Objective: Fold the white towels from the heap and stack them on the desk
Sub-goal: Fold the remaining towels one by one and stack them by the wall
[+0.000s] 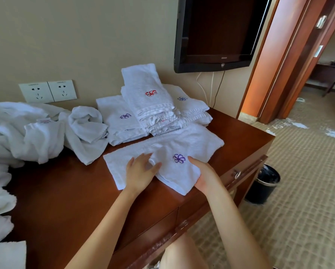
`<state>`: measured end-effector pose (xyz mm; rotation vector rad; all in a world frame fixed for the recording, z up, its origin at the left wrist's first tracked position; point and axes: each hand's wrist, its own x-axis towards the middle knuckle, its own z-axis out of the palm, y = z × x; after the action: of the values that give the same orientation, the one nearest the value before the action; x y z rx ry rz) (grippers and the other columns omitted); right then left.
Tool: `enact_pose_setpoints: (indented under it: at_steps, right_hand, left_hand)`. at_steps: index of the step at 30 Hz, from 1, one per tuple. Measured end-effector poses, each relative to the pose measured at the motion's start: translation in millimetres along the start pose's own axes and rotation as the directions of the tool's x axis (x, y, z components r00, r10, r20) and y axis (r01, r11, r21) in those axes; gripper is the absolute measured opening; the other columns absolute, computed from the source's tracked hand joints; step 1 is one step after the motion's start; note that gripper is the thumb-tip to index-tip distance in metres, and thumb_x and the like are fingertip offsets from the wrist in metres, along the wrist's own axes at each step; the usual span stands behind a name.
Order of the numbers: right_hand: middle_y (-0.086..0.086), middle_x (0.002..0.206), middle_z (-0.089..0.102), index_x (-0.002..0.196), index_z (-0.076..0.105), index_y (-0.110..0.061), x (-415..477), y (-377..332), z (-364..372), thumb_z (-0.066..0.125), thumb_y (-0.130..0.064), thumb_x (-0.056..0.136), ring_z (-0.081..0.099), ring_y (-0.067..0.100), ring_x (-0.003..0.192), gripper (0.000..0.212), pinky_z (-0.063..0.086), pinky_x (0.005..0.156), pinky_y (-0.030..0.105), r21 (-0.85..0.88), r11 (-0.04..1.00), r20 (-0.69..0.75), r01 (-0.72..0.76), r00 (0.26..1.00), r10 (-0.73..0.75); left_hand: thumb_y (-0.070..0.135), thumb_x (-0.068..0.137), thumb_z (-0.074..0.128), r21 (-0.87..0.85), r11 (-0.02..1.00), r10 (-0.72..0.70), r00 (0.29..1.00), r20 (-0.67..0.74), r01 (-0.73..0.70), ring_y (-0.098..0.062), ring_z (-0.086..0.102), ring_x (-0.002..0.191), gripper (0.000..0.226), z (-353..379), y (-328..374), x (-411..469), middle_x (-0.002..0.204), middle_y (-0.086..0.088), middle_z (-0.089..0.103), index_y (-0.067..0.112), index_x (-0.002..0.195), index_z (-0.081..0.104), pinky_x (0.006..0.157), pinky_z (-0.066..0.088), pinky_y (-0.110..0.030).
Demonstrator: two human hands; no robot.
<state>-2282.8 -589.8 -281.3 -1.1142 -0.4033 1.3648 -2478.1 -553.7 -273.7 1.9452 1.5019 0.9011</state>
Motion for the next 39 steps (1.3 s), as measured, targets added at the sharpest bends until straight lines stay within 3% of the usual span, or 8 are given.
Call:
enact_pose_setpoints:
  at_steps: [6, 9, 12, 19, 22, 26, 30, 39]
  right_hand:
    - [0.015, 0.087, 0.056, 0.107, 0.061, 0.001, -26.0, 15.9, 33.0, 0.051, -0.015, 0.099, 0.062, 0.023, 0.1, 0.021, 0.042, 0.06, 0.007, -0.136, 0.989, -0.083, -0.056, 0.996, 0.044]
    - [0.015, 0.092, 0.053, 0.11, 0.056, -0.006, -19.4, 18.8, 45.2, 0.037, -0.005, 0.103, 0.058, 0.026, 0.093, 0.021, 0.049, 0.069, 0.02, -0.032, 0.992, -0.092, -0.123, 0.989, 0.119]
    - [0.016, 0.11, 0.065, 0.127, 0.054, 0.0, -30.7, 18.3, 39.2, 0.043, -0.005, 0.101, 0.066, 0.027, 0.097, 0.028, 0.056, 0.075, 0.027, 0.283, 0.951, 0.106, -0.128, 0.989, 0.101]
    - [0.021, 0.132, 0.057, 0.134, 0.05, 0.002, -46.7, 29.7, 72.5, 0.047, -0.016, 0.097, 0.056, 0.032, 0.122, 0.041, 0.046, 0.103, 0.041, 0.458, 0.877, 0.326, -0.143, 0.945, -0.016]
    - [0.015, 0.111, 0.066, 0.136, 0.045, 0.004, -38.0, 44.7, 78.9, 0.045, -0.014, 0.101, 0.066, 0.024, 0.1, 0.04, 0.056, 0.082, 0.03, 0.343, 0.935, 0.28, -0.087, 0.96, -0.013]
    - [0.027, 0.138, 0.049, 0.136, 0.046, 0.006, -31.2, 54.3, 75.4, 0.064, -0.015, 0.09, 0.048, 0.036, 0.129, 0.054, 0.045, 0.103, 0.041, 0.211, 0.976, 0.301, -0.049, 0.954, -0.017]
    - [0.026, 0.141, 0.047, 0.138, 0.045, 0.005, -26.2, 53.7, 67.3, 0.045, -0.014, 0.099, 0.045, 0.036, 0.133, 0.043, 0.036, 0.112, 0.043, 0.181, 0.978, 0.383, -0.101, 0.923, 0.024]
    - [0.013, 0.132, 0.06, 0.128, 0.058, -0.007, -4.9, 11.1, 39.9, 0.049, -0.031, 0.098, 0.059, 0.028, 0.12, 0.04, 0.044, 0.101, 0.039, 0.432, 0.901, 0.273, 0.038, 0.946, -0.171]
  left_hand:
    - [0.049, 0.087, 0.058, -0.385, 0.921, -0.065, 0.998, 0.006, 0.062, -0.014, 0.054, 0.121, 0.05, -6.4, -2.9, -7.9, 0.124, 0.005, 0.064, 0.02, 0.129, 0.06, 0.105, 0.043, -0.038]
    - [0.022, 0.095, 0.059, -0.61, 0.792, -0.1, 0.988, -0.119, 0.006, -0.004, 0.052, 0.121, 0.046, -11.0, -1.7, -16.7, 0.129, 0.006, 0.058, 0.02, 0.14, 0.048, 0.096, 0.041, -0.014]
    - [0.018, 0.095, 0.059, -0.81, 0.586, -0.244, 0.95, -0.195, -0.015, -0.009, 0.055, 0.119, 0.046, -16.7, -0.3, -27.9, 0.13, 0.001, 0.057, 0.024, 0.139, 0.045, 0.1, 0.043, -0.023]
    - [0.051, 0.092, 0.05, -0.889, 0.373, -0.076, 0.964, 0.255, 0.264, -0.022, 0.06, 0.119, 0.065, -18.1, 4.8, -35.0, 0.13, -0.01, 0.062, 0.011, 0.143, 0.041, 0.105, 0.044, -0.042]
    - [0.054, 0.094, 0.039, -0.888, 0.318, -0.057, 0.942, 0.332, 0.332, -0.025, 0.059, 0.119, 0.061, -24.7, 7.7, -34.6, 0.125, -0.014, 0.064, 0.009, 0.132, 0.055, 0.104, 0.042, -0.043]
    - [0.028, 0.098, 0.051, -0.869, 0.426, -0.193, 0.964, 0.184, 0.252, -0.026, 0.066, 0.108, 0.036, -18.1, -0.6, -33.0, 0.118, -0.014, 0.068, 0.005, 0.126, 0.058, 0.1, 0.047, -0.045]
    - [0.003, 0.096, 0.052, -0.827, 0.533, -0.243, 0.968, 0.055, 0.18, -0.026, 0.068, 0.101, 0.021, -12.9, 1.1, -32.2, 0.11, -0.012, 0.07, 0.012, 0.114, 0.06, 0.091, 0.053, -0.042]
    - [-0.004, 0.092, 0.049, -0.714, 0.696, -0.238, 0.962, -0.131, 0.075, -0.02, 0.068, 0.097, 0.032, -49.2, -8.0, -18.7, 0.101, -0.001, 0.072, 0.022, 0.104, 0.065, 0.082, 0.054, -0.036]
